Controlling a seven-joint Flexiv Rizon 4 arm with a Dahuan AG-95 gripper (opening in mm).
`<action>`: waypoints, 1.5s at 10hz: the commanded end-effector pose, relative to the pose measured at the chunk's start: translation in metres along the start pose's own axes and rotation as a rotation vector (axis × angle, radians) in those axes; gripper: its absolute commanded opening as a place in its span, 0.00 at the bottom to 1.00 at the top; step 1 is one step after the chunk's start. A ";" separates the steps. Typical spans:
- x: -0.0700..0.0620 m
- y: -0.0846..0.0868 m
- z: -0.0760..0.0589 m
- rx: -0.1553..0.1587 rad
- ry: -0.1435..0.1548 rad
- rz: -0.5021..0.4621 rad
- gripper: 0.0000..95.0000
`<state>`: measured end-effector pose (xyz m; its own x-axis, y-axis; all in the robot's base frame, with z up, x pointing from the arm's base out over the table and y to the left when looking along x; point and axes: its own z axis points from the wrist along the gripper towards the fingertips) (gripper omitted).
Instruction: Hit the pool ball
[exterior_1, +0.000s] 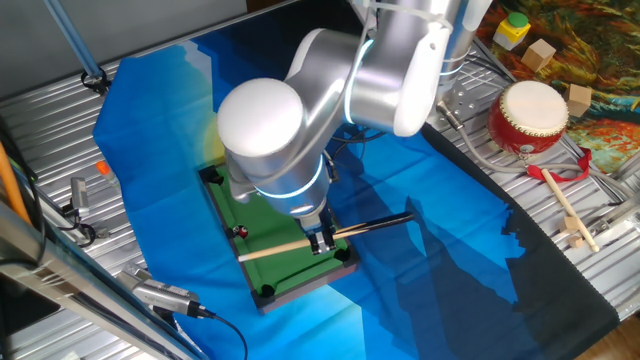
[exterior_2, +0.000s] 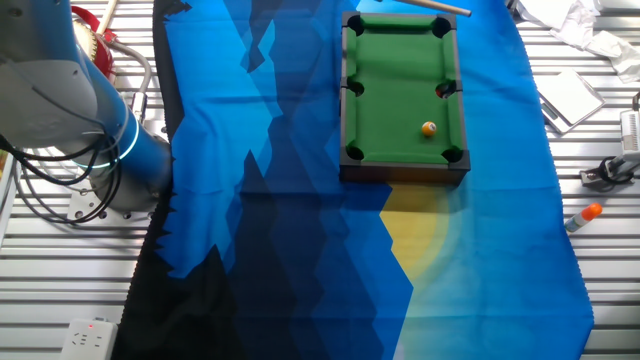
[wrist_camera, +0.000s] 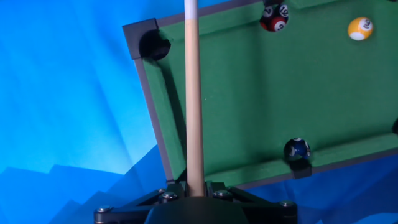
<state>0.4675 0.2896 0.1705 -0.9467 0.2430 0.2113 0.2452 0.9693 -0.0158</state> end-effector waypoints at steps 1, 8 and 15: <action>0.000 0.000 0.000 -0.003 -0.003 0.002 0.00; 0.000 0.000 0.000 -0.009 -0.001 0.001 0.00; -0.037 0.019 0.008 -0.005 -0.064 0.005 0.00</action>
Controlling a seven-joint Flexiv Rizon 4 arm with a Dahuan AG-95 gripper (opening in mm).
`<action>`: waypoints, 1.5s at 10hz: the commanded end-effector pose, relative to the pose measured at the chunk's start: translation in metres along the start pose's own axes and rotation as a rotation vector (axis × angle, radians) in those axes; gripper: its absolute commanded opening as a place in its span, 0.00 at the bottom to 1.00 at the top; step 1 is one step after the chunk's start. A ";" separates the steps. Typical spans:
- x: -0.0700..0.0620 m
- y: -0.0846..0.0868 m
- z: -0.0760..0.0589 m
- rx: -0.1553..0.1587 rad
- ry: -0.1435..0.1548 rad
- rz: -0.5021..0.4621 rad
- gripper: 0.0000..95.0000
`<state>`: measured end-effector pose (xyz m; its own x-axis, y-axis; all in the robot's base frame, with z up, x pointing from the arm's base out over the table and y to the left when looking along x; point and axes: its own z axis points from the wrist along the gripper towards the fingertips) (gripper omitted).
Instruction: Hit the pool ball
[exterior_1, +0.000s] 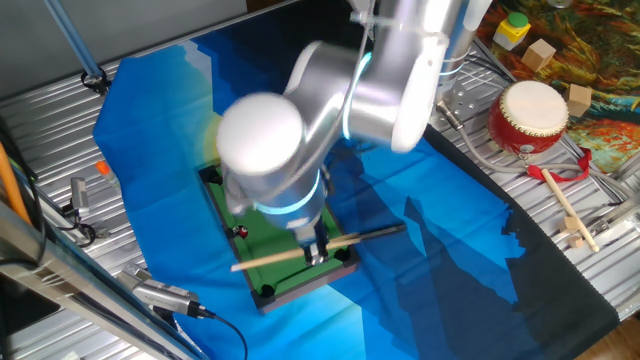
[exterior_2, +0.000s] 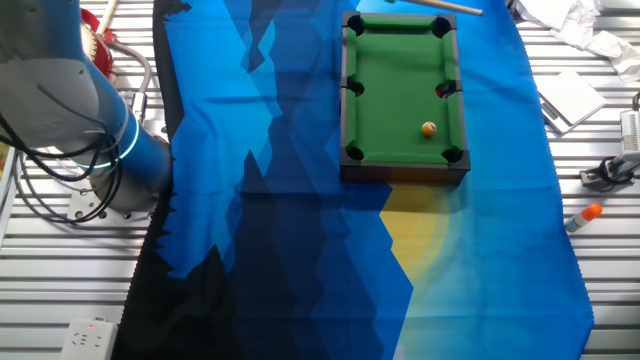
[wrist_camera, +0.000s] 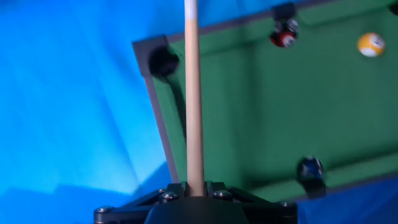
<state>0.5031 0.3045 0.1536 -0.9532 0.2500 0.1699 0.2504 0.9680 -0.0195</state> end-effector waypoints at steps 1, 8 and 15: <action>-0.007 -0.008 -0.002 -0.007 -0.027 0.000 0.00; -0.040 -0.085 0.010 0.021 -0.046 0.005 0.00; -0.039 -0.085 0.012 -0.013 -0.037 -0.001 0.00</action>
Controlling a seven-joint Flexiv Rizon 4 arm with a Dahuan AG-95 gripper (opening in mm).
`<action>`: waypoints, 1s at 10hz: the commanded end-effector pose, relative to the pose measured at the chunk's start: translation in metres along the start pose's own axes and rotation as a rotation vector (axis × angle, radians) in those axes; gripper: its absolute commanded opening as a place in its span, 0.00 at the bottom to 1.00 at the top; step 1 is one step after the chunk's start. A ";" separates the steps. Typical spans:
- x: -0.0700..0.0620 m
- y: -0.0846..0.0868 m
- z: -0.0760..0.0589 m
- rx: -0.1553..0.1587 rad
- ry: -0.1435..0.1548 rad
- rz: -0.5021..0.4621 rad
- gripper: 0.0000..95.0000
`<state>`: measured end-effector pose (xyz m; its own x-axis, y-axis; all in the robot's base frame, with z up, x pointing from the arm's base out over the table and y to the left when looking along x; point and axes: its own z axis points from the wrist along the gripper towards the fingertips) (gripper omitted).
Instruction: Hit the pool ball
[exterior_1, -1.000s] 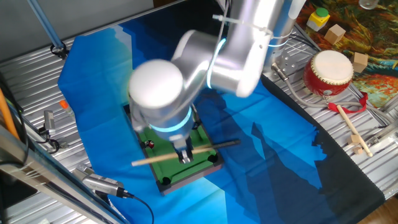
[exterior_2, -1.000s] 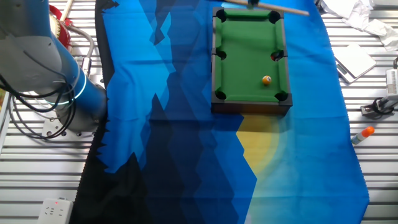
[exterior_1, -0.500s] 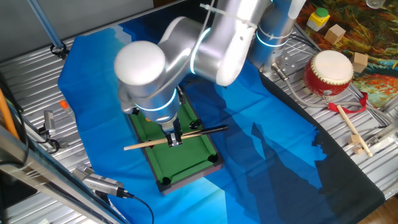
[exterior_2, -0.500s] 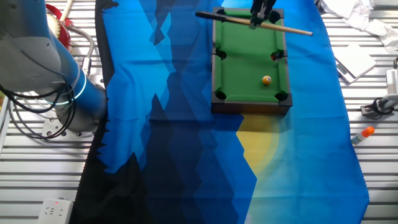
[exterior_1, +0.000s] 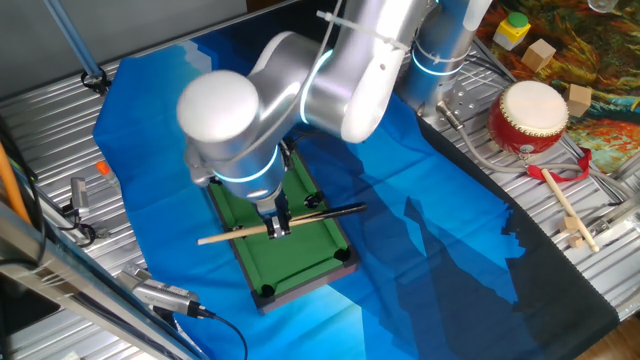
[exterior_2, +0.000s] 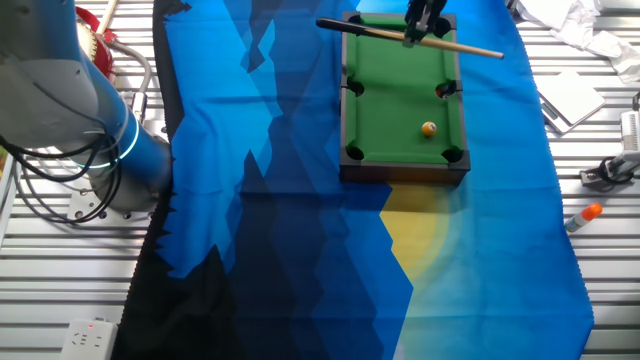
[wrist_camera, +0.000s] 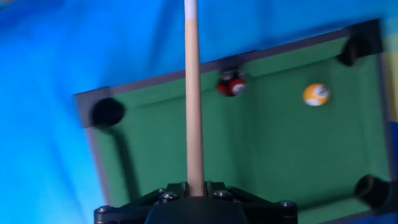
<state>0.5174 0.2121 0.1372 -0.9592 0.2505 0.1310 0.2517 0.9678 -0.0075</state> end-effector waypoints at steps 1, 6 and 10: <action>0.001 0.000 0.002 -0.001 0.005 0.000 0.00; -0.005 -0.002 0.011 -0.004 0.002 -0.001 0.00; -0.008 -0.003 0.015 0.011 -0.002 -0.014 0.20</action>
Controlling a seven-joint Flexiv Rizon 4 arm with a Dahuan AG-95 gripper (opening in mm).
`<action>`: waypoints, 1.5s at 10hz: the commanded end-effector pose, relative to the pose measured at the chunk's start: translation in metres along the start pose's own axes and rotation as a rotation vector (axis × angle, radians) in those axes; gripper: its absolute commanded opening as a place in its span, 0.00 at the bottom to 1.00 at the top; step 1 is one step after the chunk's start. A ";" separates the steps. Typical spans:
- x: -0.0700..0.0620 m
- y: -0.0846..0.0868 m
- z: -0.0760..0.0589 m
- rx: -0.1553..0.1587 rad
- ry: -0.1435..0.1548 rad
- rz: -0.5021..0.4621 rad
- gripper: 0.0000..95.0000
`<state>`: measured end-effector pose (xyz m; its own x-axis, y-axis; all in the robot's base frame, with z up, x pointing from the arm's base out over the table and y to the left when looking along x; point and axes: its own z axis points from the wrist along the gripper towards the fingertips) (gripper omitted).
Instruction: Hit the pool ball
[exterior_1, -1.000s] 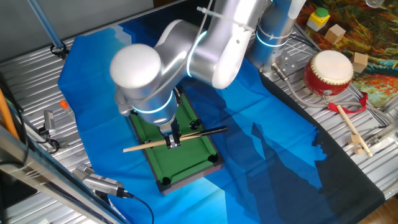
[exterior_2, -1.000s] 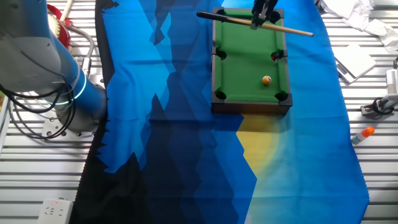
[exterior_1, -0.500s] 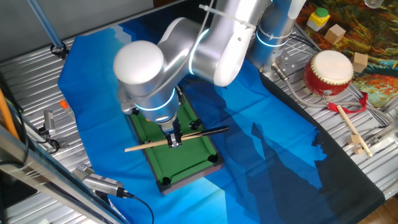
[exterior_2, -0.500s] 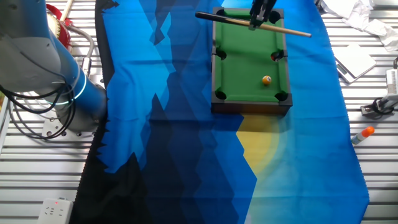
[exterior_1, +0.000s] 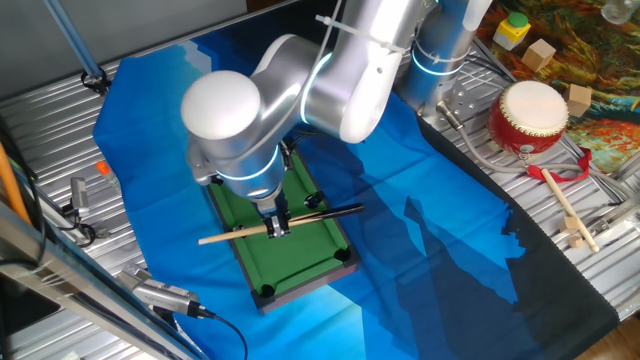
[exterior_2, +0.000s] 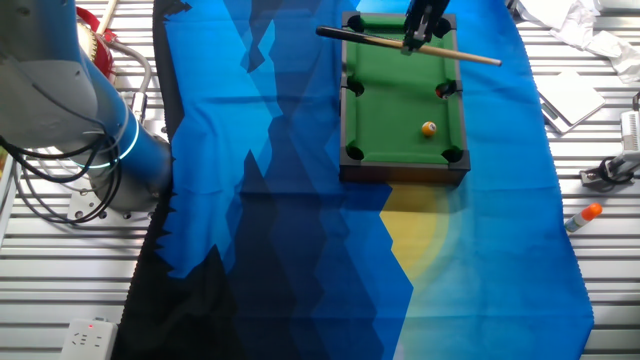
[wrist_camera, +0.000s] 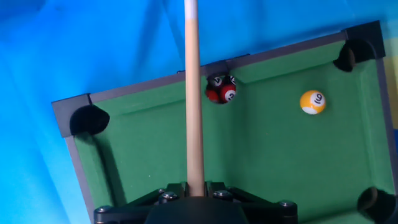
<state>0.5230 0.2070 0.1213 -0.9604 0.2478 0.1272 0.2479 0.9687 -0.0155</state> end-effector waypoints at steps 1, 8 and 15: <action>0.000 0.000 0.000 0.002 0.002 -0.018 0.80; 0.008 0.005 -0.011 -0.001 -0.018 -0.236 0.40; 0.028 0.019 -0.034 0.004 -0.012 -0.429 0.00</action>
<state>0.5061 0.2305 0.1559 -0.9813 -0.1570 0.1110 -0.1544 0.9875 0.0315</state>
